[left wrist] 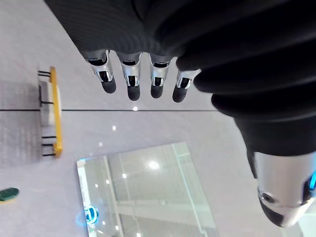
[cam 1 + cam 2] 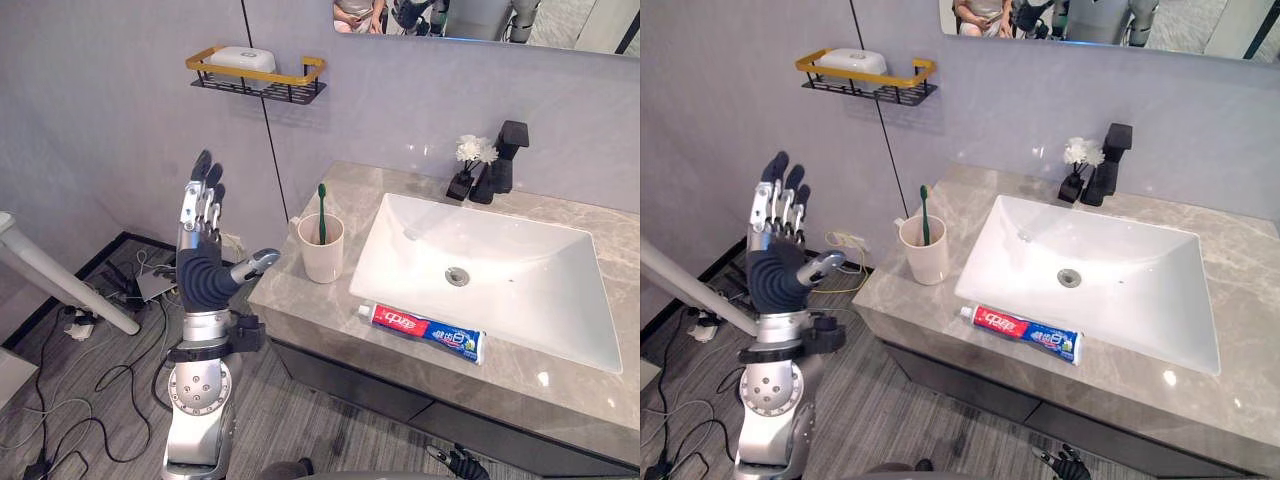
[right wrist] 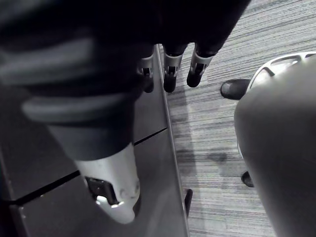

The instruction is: Organize washtable

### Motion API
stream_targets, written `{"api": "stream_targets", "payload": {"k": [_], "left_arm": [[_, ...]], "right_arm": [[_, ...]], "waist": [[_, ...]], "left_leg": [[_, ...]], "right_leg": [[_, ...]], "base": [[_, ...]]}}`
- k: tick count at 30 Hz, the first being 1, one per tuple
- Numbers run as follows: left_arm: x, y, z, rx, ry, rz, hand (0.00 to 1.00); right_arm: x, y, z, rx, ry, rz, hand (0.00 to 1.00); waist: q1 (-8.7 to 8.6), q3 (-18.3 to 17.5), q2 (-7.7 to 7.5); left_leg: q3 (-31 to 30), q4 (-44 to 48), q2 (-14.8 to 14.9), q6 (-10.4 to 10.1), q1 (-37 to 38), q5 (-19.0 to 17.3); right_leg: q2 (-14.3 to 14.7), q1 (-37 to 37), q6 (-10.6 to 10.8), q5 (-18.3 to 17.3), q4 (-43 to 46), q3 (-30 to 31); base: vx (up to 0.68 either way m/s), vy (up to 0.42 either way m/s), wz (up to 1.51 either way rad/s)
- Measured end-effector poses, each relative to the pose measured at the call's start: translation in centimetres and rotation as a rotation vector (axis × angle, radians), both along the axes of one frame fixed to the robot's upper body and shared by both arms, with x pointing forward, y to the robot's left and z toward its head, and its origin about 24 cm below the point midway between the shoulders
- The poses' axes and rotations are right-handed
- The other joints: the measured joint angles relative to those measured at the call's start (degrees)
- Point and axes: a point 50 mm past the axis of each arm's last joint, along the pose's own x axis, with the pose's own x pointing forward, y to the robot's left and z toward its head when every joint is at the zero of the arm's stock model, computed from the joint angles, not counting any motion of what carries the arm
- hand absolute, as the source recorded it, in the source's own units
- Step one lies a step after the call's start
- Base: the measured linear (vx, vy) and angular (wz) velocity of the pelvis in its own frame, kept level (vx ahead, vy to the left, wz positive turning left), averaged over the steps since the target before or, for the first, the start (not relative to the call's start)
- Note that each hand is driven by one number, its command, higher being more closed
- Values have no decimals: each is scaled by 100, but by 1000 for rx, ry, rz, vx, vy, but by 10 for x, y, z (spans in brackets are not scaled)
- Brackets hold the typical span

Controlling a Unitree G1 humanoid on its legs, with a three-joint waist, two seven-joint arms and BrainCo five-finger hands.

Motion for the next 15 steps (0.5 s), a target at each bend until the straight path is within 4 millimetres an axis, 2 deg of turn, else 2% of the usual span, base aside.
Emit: {"api": "stream_targets", "payload": {"k": [4, 6, 8, 10, 15], "left_arm": [[0, -14, 6, 39, -39, -89, 0], [-2, -30, 9, 71, -60, -190, 0], [-3, -41, 11, 90, -72, -256, 0], [-5, -56, 11, 120, -79, -351, 0], [1, -80, 9, 206, -82, -437, 0]], "right_arm": [[-2, 3, -2, 11, 12, -1, 0], [-3, 4, -2, 12, 13, 0, 0], [-3, 4, -2, 12, 14, 0, 0], [-3, 3, -2, 12, 14, 0, 0], [-2, 1, -1, 8, 13, 2, 0]], "waist": [[6, -56, -81], [3, -84, -103], [-11, -117, -98], [-128, -184, -79], [-158, -263, -23]], "left_leg": [[42, -1, 36, -2, 11, -3], [87, -14, 56, -37, 3, -26], [123, -36, 62, -38, -10, -26], [139, -62, 57, -38, -3, -24], [266, -106, 71, -7, -13, -3]], "right_leg": [[9, -11, -19, 14, 0, 47], [18, -61, -32, 22, 3, 108], [22, -100, -56, 43, 3, 137], [17, -112, -49, 58, -2, 151], [24, -223, -47, 82, -14, 290]], "base": [[-54, 23, -6], [-49, 20, -13], [-22, 27, -12], [2, 29, -4], [25, 24, -14]]}}
